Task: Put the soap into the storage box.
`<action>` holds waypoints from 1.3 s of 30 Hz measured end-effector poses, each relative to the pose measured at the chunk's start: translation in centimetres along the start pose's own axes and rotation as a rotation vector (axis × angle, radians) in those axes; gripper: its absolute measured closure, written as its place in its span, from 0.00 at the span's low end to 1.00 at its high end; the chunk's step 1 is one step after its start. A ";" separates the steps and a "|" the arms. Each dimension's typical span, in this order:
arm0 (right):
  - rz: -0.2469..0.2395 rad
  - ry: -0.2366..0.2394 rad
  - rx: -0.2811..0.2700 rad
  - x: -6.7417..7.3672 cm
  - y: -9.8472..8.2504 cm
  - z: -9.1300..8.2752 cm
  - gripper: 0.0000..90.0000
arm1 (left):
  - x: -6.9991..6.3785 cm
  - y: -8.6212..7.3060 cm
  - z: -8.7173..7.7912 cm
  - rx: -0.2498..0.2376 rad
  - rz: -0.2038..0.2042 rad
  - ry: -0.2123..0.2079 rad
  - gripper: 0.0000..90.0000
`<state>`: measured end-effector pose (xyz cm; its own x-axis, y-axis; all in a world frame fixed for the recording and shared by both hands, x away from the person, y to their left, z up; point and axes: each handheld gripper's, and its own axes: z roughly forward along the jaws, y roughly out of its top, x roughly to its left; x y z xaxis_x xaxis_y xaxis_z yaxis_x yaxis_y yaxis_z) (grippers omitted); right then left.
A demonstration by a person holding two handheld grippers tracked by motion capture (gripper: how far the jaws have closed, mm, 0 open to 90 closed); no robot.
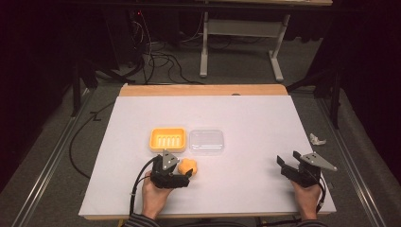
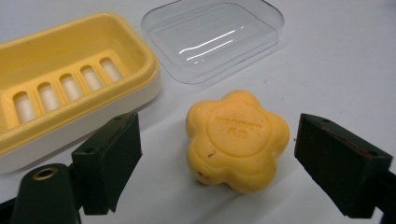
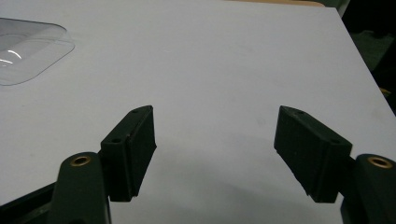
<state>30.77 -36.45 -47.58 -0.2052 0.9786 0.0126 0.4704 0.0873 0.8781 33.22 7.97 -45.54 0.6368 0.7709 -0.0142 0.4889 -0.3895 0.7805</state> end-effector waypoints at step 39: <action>-0.001 0.004 -0.003 0.0 0.0 0.0 0.33 | -1.9 0.1 4.2 0.107 0.018 0.034 0.22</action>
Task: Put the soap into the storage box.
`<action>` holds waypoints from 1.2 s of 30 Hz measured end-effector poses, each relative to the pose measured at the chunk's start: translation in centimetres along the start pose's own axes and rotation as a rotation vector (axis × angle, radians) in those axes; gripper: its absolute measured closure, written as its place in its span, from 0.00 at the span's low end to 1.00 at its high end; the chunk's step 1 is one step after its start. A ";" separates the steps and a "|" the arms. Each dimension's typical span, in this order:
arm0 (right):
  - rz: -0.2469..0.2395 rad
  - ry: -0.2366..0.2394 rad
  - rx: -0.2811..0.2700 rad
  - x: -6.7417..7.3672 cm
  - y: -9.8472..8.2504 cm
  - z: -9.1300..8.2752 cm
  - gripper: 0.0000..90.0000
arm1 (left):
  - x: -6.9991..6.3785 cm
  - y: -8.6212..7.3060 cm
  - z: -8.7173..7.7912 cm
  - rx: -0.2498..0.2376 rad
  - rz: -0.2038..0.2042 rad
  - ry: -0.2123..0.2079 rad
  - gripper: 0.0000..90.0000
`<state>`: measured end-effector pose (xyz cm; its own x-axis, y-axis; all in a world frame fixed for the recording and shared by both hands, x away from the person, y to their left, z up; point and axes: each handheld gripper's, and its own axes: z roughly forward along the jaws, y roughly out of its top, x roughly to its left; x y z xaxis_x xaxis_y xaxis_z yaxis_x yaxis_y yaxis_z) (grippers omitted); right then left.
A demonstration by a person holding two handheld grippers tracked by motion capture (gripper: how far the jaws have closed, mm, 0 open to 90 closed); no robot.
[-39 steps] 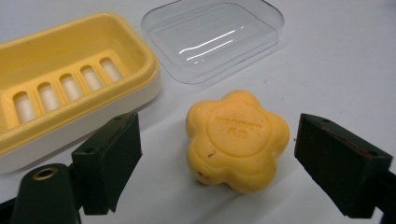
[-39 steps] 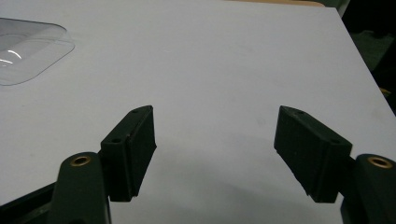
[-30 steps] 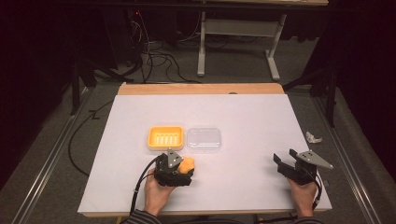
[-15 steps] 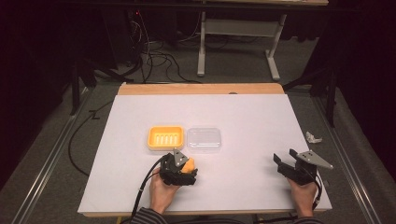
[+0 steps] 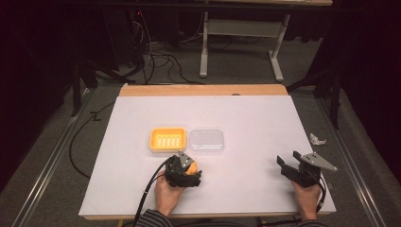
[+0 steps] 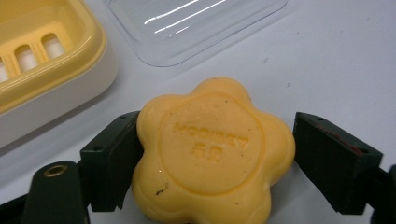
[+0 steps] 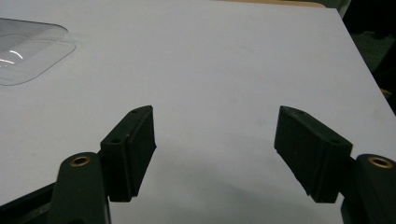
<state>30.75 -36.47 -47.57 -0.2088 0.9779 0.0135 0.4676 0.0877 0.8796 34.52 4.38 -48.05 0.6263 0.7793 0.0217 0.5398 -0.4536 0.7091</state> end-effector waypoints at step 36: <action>0.006 0.003 0.010 0.0 0.0 0.1 0.32 | 0.7 0.2 -1.5 -0.025 0.038 -0.030 0.31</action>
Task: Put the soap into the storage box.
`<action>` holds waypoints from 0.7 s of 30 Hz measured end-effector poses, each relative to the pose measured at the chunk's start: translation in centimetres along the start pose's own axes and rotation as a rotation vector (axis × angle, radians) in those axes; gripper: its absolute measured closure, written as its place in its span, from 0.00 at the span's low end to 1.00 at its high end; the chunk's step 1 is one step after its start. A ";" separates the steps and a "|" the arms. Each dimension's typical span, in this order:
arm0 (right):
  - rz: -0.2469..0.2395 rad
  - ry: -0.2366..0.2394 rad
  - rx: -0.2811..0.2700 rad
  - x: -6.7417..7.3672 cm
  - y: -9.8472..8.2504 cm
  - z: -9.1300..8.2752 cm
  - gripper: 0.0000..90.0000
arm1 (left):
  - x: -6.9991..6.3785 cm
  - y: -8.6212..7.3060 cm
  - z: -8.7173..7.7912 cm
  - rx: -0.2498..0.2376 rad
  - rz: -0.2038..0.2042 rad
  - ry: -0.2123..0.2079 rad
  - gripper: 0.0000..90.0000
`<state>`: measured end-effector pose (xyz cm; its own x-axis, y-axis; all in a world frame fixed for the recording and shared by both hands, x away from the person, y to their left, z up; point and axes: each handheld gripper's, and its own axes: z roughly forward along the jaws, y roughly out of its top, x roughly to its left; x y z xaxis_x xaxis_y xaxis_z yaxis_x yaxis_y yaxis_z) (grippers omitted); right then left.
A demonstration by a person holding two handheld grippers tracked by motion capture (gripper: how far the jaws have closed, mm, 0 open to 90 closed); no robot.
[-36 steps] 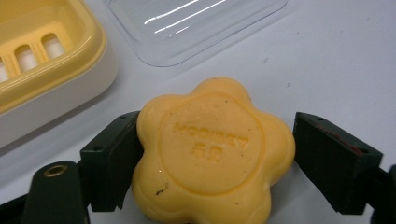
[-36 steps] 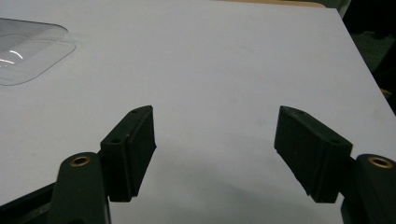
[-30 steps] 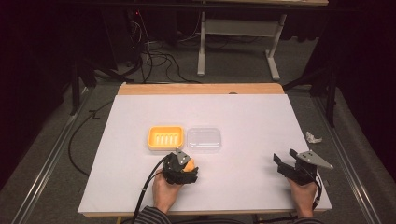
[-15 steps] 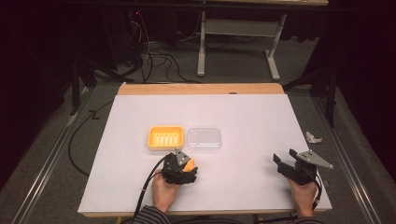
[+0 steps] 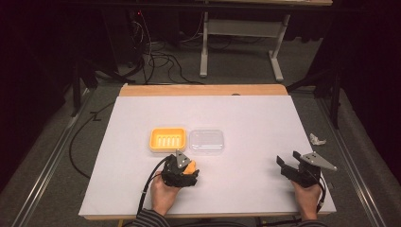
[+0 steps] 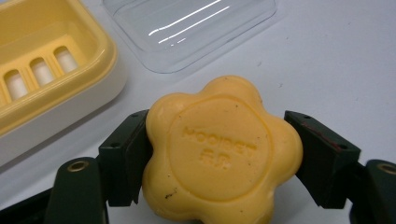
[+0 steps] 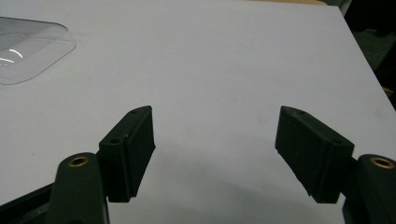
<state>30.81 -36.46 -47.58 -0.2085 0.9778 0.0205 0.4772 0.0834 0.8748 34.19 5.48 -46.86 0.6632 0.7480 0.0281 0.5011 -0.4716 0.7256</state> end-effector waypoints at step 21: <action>-0.002 0.005 -0.003 0.0 0.0 0.0 0.32 | 0.6 0.8 -2.2 -0.014 0.032 -0.002 0.31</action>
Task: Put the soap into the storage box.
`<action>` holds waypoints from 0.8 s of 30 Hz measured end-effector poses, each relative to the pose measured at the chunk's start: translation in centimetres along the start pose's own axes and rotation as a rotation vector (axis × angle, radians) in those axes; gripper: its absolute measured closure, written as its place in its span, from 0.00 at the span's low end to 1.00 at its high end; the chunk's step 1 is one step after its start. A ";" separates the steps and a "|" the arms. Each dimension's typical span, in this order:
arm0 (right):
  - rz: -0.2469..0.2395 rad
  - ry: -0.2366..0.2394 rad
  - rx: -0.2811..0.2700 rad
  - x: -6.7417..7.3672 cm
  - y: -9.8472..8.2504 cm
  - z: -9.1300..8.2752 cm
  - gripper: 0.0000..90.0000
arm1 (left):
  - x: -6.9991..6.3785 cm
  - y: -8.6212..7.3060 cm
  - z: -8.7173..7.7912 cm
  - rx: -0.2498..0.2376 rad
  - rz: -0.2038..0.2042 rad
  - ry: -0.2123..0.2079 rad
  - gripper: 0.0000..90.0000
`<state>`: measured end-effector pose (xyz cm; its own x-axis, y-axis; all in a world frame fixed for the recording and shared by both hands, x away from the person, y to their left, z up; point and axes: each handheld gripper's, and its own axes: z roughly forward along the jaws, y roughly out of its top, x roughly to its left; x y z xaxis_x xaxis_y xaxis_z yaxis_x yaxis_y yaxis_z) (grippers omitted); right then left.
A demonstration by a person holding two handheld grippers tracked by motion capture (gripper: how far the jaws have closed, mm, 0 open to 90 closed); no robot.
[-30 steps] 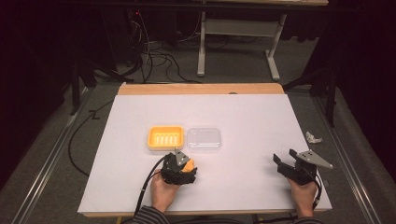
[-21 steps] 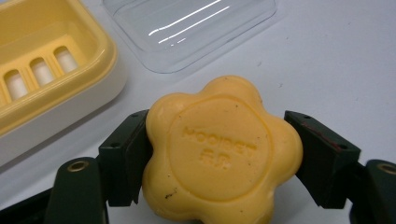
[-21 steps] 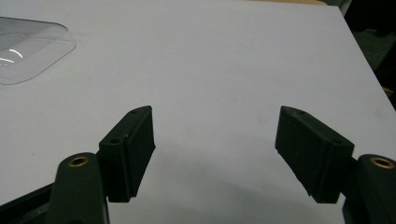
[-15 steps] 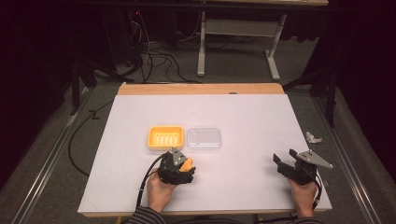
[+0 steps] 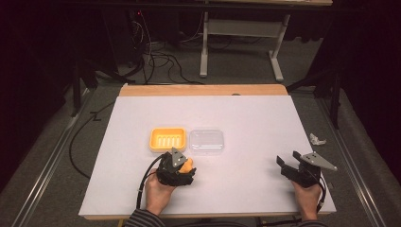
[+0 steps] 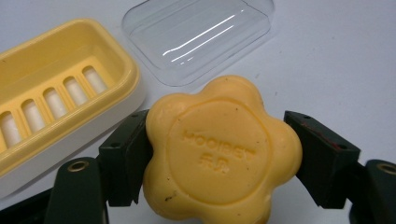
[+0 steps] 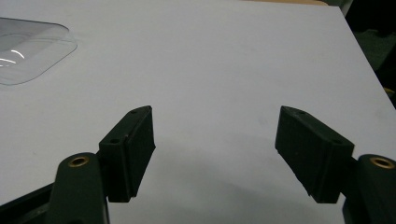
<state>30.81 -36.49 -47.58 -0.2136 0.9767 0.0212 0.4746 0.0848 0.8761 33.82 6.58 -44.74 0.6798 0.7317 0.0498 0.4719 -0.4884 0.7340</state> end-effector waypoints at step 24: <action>-0.005 0.000 -0.002 0.1 0.0 0.0 0.32 | 2.6 0.5 -2.1 -0.026 -0.033 0.000 0.31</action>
<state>30.78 -36.40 -47.57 -0.2163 0.9762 0.0166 0.4716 0.0895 0.8773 34.66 9.26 -42.79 0.6641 0.7472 0.0257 0.4789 -0.4515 0.7529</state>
